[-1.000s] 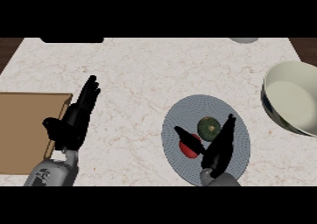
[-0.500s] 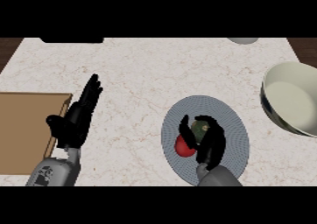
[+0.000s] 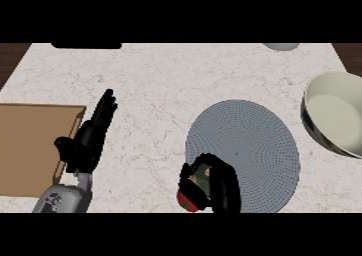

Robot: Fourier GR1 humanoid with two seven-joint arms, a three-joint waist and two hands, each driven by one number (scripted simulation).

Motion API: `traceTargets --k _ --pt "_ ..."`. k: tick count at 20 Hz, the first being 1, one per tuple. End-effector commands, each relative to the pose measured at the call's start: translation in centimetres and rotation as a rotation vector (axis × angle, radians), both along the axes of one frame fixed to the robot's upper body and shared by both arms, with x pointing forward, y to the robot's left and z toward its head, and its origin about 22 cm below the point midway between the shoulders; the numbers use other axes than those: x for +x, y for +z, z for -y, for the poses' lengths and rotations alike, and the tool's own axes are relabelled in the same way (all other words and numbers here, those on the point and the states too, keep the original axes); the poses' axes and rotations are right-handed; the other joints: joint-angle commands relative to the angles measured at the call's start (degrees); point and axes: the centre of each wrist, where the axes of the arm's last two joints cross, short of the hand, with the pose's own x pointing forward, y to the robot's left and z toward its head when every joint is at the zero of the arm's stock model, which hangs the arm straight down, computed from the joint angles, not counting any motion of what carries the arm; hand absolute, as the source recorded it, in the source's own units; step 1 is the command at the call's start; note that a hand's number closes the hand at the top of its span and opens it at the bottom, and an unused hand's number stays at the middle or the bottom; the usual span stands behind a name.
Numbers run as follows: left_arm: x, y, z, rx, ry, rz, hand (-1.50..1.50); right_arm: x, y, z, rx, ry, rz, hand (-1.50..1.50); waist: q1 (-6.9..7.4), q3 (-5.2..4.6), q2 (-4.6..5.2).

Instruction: Pick the squash from the placemat and place it in the bowl

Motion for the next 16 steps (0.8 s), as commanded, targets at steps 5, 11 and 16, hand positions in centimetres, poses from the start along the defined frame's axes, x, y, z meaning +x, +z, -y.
traceTargets --k 5,11,16 --pt "0.0 -0.4 -1.0 0.005 0.03 0.01 0.0 -5.5 6.8 4.9 0.164 0.473 0.229 1.5 -2.23 0.1 0.13" --pt "-0.5 0.3 -2.0 -0.001 0.052 -0.023 0.0 -7.2 14.5 11.1 0.102 0.475 0.485 1.5 -3.04 -0.08 -0.26" --pt "-0.2 1.1 -0.4 0.008 0.041 0.002 0.0 -8.5 18.8 14.0 0.0 0.379 0.505 1.5 -2.36 -0.1 0.05"
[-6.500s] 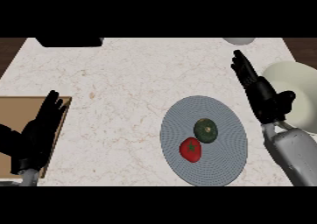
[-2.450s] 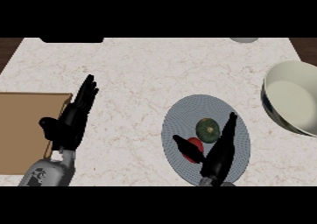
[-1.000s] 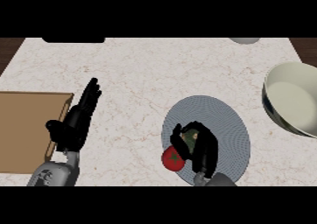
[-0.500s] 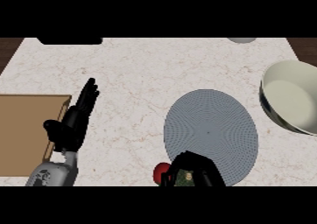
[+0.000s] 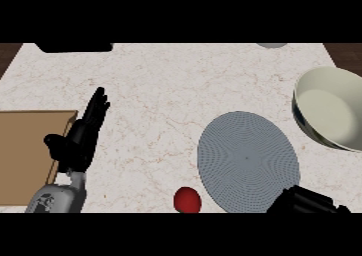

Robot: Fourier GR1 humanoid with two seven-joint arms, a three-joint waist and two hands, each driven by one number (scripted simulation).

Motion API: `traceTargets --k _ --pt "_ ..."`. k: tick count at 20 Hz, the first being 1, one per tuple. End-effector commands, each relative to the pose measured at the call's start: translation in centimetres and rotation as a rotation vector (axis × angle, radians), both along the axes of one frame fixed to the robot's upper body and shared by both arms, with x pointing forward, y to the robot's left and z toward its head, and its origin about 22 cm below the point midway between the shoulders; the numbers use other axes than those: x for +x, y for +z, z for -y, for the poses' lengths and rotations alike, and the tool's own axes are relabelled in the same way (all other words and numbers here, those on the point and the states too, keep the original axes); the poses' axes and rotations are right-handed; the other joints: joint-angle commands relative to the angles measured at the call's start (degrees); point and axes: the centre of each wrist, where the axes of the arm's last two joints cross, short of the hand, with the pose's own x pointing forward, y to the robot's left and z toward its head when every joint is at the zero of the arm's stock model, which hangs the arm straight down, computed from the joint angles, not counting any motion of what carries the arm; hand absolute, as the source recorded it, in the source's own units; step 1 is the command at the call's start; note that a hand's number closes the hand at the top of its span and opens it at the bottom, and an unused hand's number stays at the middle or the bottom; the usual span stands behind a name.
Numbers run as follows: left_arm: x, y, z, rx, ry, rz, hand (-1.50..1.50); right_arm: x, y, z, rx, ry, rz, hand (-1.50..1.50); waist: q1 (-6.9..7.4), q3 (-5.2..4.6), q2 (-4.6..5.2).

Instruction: Pick the squash from the placemat and place it in the bowl

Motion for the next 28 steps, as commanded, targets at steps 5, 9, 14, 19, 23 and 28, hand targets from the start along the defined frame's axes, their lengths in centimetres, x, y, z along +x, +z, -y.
traceTargets --k 5,9,14,19,23,28 --pt "-0.3 0.5 -1.1 0.002 -0.002 0.015 0.0 -0.4 8.2 3.1 -0.124 -0.123 0.031 1.5 0.87 -0.06 0.22" --pt "0.3 0.7 1.6 -0.011 -0.018 0.01 0.0 0.4 10.5 3.0 -0.066 -0.191 0.037 1.5 1.08 -0.08 0.26" --pt "-1.1 1.1 0.3 -0.003 -0.032 -0.006 0.0 4.5 12.9 5.2 -0.057 -0.309 0.021 1.5 1.9 -0.07 0.36" --pt "0.9 1.5 -0.7 0.011 -0.021 -0.003 0.0 7.7 12.7 8.5 -0.157 -0.376 -0.023 1.5 1.52 -0.02 0.42" --pt "0.6 1.7 0.2 -0.004 -0.047 0.021 0.0 11.1 12.4 10.6 -0.289 -0.484 -0.02 1.5 2.61 -0.05 0.63" --pt "0.0 -0.9 0.8 -0.007 -0.058 0.002 0.0 14.2 7.9 12.2 -0.414 -0.511 0.015 1.5 2.66 -0.04 0.72"
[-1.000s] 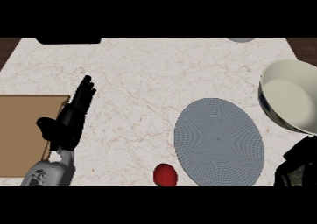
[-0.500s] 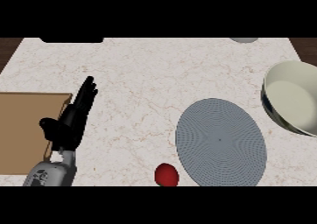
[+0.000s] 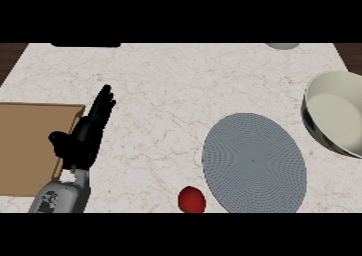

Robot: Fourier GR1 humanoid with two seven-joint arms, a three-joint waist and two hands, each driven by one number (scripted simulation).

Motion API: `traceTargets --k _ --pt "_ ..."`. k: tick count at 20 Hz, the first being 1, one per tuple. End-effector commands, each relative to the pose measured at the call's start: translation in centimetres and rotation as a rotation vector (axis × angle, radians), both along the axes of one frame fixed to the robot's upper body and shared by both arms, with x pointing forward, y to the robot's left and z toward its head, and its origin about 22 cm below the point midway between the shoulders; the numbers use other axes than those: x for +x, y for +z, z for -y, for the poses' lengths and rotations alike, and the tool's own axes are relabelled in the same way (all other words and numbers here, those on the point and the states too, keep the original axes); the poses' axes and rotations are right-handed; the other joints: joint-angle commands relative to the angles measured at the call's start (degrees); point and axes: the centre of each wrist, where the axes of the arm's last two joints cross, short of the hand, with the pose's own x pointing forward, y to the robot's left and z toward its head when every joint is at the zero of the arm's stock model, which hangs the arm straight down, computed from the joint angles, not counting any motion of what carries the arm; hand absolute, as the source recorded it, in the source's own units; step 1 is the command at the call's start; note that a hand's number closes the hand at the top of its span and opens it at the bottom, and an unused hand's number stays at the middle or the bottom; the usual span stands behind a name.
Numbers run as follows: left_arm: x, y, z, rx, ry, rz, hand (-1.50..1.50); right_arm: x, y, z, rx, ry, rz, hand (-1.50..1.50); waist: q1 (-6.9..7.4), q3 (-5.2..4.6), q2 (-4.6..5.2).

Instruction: Pick the squash from the placemat and place it in the bowl

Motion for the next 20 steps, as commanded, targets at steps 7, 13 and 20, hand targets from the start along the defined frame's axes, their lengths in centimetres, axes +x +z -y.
traceTargets --k 7,13,20 --pt "-0.7 0.7 -2.3 0.019 0.009 0.009 0.0 6.3 -7.2 5.4 -0.087 -0.113 -0.047 1.5 0.28 0.04 -0.08" --pt "-1.0 -0.8 -0.6 -0.013 0.015 0.005 0.0 7.2 -10.4 11.1 -0.086 -0.135 -0.097 1.5 -0.26 0.05 -0.06" --pt "-0.1 -1.2 0.2 0.014 -0.011 0.012 0.0 9.3 -14.8 11.9 0.085 -0.058 -0.313 -1.5 0.36 0.08 0.21"
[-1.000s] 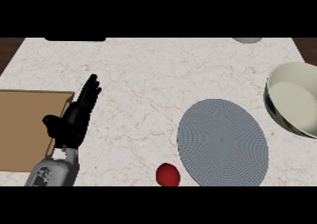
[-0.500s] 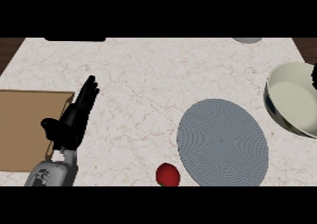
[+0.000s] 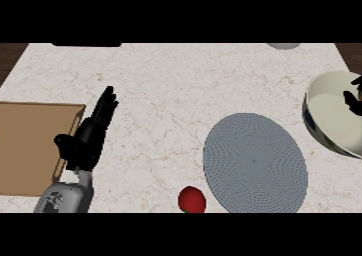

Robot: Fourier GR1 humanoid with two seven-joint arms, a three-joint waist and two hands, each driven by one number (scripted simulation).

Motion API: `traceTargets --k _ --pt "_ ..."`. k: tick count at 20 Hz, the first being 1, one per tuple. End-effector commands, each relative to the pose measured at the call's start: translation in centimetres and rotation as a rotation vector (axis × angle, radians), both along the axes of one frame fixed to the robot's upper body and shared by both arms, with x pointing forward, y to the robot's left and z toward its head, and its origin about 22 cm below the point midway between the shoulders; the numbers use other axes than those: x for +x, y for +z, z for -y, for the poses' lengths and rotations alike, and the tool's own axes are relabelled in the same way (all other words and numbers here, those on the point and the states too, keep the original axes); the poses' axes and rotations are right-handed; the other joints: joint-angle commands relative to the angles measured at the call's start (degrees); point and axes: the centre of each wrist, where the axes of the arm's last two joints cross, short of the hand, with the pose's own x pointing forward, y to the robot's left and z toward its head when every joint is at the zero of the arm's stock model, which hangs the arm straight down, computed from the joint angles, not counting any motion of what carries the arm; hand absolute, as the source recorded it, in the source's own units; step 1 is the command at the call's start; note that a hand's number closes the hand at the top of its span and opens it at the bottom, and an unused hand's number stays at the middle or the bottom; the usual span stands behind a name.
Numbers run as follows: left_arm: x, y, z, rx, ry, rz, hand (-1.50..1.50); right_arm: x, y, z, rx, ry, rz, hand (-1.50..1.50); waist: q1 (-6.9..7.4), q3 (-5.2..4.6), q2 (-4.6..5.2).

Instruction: Pick the squash from the placemat and place it in the bowl

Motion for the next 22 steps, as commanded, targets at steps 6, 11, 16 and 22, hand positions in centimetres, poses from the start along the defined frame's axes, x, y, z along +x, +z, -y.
traceTargets --k 6,11,16,22 --pt "-0.7 0.2 0.3 0.012 0.001 0.001 0.0 1.2 -3.4 2.0 0.226 0.163 0.016 -1.5 0.22 0.04 -0.03" --pt "0.2 0.4 -1.7 0.001 0.022 -0.022 0.0 1.8 -0.2 2.4 0.362 0.159 0.218 -1.5 -0.76 -0.03 -0.34" --pt "-1.1 -0.3 -1.0 0.008 0.018 -0.003 0.0 -0.5 0.3 5.6 0.463 0.117 0.238 -1.5 -1.2 -0.07 -0.54" --pt "-0.3 -0.2 -0.4 -0.014 0.025 0.001 0.0 -3.9 2.0 10.7 0.622 0.108 0.197 -1.5 -1.47 -0.06 -0.49"
